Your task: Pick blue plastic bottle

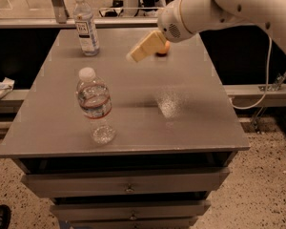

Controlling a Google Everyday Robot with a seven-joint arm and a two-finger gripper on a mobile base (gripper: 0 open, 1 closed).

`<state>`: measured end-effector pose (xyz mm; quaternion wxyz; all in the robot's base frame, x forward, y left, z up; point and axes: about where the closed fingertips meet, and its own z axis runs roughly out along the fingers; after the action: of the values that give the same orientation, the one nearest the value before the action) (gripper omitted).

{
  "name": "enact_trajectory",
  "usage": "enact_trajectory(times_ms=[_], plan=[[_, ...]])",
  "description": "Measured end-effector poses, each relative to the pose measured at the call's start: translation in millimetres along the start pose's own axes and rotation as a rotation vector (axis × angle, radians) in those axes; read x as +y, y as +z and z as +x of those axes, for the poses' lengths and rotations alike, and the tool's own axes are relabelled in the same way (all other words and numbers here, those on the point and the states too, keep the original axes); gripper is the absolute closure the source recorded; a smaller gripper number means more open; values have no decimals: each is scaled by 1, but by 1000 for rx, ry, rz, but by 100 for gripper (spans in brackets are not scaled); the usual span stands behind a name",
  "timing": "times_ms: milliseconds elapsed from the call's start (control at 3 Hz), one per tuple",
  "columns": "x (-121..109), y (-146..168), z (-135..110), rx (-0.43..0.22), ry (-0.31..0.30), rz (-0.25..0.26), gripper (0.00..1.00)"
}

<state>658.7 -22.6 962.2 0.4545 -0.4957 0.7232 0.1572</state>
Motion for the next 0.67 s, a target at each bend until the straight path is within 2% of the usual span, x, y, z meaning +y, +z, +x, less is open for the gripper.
enact_trajectory(times_ms=[333, 667], plan=[[-23, 41, -19, -96, -7, 41, 0], [-48, 85, -38, -163, -11, 58, 0]])
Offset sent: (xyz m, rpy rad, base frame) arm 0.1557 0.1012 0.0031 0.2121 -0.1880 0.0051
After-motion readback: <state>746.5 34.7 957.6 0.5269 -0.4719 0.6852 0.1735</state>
